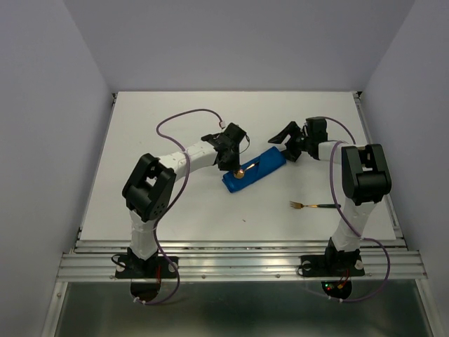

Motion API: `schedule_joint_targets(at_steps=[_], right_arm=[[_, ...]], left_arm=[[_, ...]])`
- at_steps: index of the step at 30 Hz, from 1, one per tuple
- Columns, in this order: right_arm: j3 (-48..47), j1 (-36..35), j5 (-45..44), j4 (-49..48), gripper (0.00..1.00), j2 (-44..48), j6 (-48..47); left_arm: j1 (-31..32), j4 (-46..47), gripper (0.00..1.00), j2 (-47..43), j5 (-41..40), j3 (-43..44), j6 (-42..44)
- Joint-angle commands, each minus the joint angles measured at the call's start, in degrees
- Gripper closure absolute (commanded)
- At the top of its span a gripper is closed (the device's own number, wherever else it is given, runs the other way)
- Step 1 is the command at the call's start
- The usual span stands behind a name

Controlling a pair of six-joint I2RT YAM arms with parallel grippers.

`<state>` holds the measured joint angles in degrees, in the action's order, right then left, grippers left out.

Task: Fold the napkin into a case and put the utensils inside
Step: Stuff the spoon into the folded napkin.

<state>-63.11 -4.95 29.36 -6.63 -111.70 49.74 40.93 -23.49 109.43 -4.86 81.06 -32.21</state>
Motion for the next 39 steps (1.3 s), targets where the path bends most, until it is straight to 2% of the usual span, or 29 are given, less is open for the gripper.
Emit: schedule_joint_targets(at_steps=[1, 5, 10, 17, 19, 23, 27, 30, 32, 36, 37, 39], right_arm=[[0.09, -0.32, -0.98, 1.45, 0.18, -0.18, -1.04], [0.09, -0.32, -0.98, 1.45, 0.18, -0.27, -1.04], [0.27, -0.32, -0.89, 1.45, 0.18, -0.10, -1.04], [0.18, -0.32, -0.71, 1.45, 0.18, -0.18, -1.13], [0.27, -0.32, -0.71, 1.45, 0.18, -0.18, -1.04], [0.18, -0.32, -0.19, 1.01, 0.18, -0.36, -0.96], [0.45, -0.32, 0.17, 0.92, 0.18, -0.27, -1.04], [0.36, -0.32, 0.25, 0.83, 0.18, -0.27, -1.04], [0.45, -0.32, 0.25, 0.83, 0.18, -0.27, -0.96], [0.36, -0.32, 0.60, 0.57, 0.18, -0.54, -0.69], [0.36, -0.32, 0.61, 0.48, 0.18, -0.62, -0.61], [0.53, -0.32, 0.69, 0.57, 0.18, -0.62, -0.60]], left_arm=[[0.38, 0.02, 0.65, 0.87, 1.35, 1.74, -0.40], [0.38, 0.54, 0.64, 1.67, 2.40, 1.56, -0.84], [0.38, 0.20, 0.68, 2.28, 3.98, 1.91, -0.32], [0.38, 0.02, 0.62, 1.94, 7.50, 1.04, -0.66], [0.56, -0.16, 0.62, 1.14, 6.10, 0.42, -1.19], [1.00, -1.12, 0.60, -0.70, -2.23, -0.28, -1.54], [1.78, -2.44, 0.59, -1.50, -7.34, 0.15, 1.61], [2.23, -3.94, 0.65, -1.50, -9.29, 1.30, 5.39], [2.84, -3.94, 0.73, -1.76, -7.54, 1.38, 8.02], [3.81, -4.72, 0.81, -1.59, -5.51, 2.17, 9.70], [4.07, -5.42, 0.87, -1.50, -5.16, 2.26, 9.97], [4.34, -5.87, 0.89, -0.80, -4.37, 2.79, 10.75]])
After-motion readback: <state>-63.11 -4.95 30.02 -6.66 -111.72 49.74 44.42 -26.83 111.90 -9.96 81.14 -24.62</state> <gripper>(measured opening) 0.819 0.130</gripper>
